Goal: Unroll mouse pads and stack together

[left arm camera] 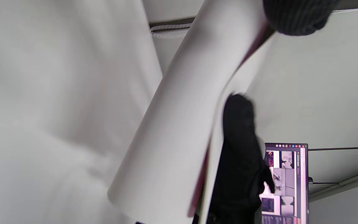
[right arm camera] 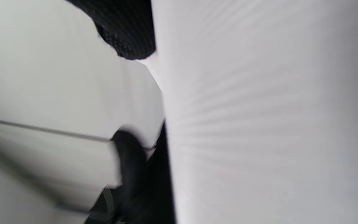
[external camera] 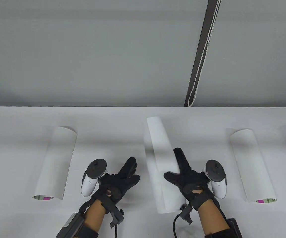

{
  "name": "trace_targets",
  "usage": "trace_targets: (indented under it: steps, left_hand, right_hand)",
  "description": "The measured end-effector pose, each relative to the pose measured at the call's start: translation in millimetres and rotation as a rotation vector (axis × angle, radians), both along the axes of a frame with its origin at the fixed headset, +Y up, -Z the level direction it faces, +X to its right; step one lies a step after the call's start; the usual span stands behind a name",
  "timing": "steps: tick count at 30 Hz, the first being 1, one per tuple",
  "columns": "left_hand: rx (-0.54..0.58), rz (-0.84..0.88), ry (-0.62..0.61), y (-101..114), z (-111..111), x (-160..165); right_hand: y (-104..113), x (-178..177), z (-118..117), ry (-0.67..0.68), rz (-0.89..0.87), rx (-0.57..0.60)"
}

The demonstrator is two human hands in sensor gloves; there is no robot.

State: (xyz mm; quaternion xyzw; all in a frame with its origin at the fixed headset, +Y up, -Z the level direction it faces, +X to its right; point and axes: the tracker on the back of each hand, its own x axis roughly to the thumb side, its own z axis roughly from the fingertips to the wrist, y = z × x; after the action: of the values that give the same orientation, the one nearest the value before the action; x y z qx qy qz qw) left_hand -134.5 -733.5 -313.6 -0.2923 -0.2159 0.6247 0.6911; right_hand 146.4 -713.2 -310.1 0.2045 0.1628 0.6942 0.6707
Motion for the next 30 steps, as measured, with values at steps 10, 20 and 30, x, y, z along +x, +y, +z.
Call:
trace_targets:
  steps: [10, 20, 30]
  left_hand:
    - [-0.134, 0.125, 0.002, -12, 5, 19]
    - [-0.184, 0.141, 0.118, -21, -5, -3]
    - [-0.26, 0.251, 0.128, -29, -4, -14]
  right_hand:
    - [-8, -27, 6, 0.035, 0.227, 0.064]
    - [-14, 0, -1, 0.072, 0.047, -0.077]
    - [-20, 13, -6, -0.014, -0.033, -0.129]
